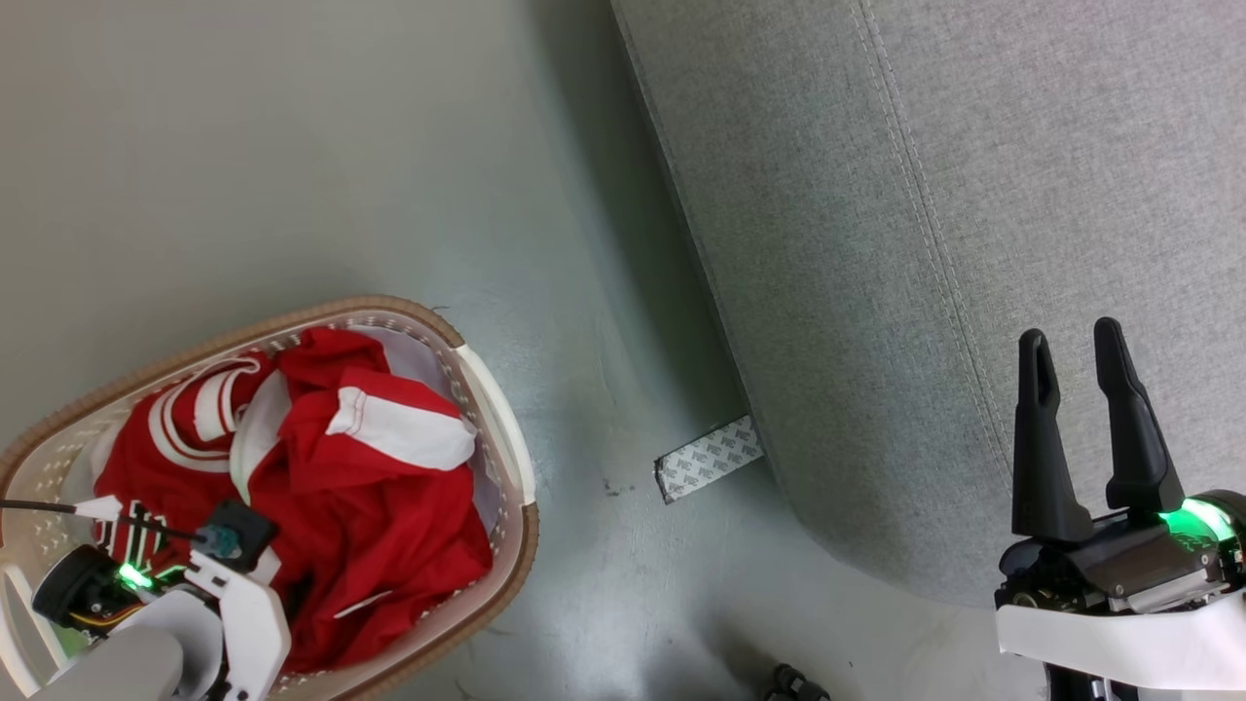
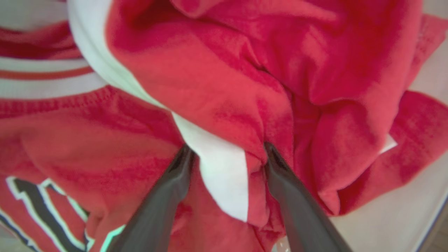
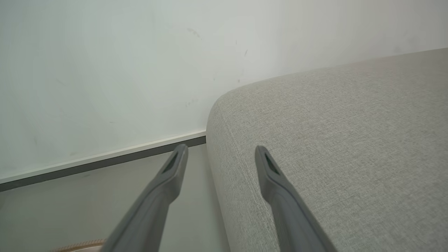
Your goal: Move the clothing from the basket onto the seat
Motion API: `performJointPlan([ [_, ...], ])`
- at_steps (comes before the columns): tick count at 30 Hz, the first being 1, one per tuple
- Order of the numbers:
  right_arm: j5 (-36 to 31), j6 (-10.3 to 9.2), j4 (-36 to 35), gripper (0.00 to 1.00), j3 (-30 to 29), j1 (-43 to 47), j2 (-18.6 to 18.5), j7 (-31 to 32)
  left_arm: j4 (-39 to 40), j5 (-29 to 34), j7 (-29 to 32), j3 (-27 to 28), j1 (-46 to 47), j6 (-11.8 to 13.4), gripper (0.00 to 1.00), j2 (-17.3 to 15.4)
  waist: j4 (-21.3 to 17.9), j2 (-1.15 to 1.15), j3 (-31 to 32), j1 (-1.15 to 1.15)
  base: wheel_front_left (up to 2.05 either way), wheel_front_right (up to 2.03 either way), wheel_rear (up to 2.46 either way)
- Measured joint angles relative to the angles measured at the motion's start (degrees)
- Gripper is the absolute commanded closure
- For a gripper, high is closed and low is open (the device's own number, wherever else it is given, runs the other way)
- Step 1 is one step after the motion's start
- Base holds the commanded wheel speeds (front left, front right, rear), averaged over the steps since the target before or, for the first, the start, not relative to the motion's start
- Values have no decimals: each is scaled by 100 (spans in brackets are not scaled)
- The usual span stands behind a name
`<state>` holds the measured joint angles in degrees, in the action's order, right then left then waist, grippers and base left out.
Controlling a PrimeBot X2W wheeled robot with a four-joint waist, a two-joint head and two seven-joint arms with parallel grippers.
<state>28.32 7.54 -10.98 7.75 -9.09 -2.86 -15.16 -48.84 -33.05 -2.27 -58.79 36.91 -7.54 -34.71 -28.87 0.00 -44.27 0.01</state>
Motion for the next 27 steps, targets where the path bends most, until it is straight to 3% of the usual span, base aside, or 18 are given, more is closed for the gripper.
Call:
performJointPlan([
  [1, -1, 0, 0, 0, 11, 3, 0, 0, -35, -27, -37, -46, 24, 0, 70, 12, -1, 0, -6, 0, 0, 0, 0],
  [2, -1, 0, 1, 0, 21, 3, 1, 0, -63, -42, -62, -94, 43, 0, 93, 21, 1, 0, -7, 0, 0, 0, 0],
  [3, -1, 0, 5, 0, 22, 3, 1, 0, -80, -68, -92, -135, 58, 0, 100, 27, 4, 0, -4, 0, 0, 0, 0],
  [11, -51, 1, 169, 0, -2, -21, 2, 1, -136, -390, -281, -495, 178, 0, 100, 215, 77, 0, 210, 0, 0, 0, 0],
  [15, -131, 0, 316, 0, -82, -46, 3, 1, -246, -546, -442, -637, 169, 0, 100, 476, 163, 0, 497, 0, 0, 0, 0],
  [27, -760, 0, 1178, 0, -361, -162, 12, 0, -141, -1290, -1161, -939, 9, 0, 100, 1332, 784, 0, 2063, -1, 0, 0, 0],
])
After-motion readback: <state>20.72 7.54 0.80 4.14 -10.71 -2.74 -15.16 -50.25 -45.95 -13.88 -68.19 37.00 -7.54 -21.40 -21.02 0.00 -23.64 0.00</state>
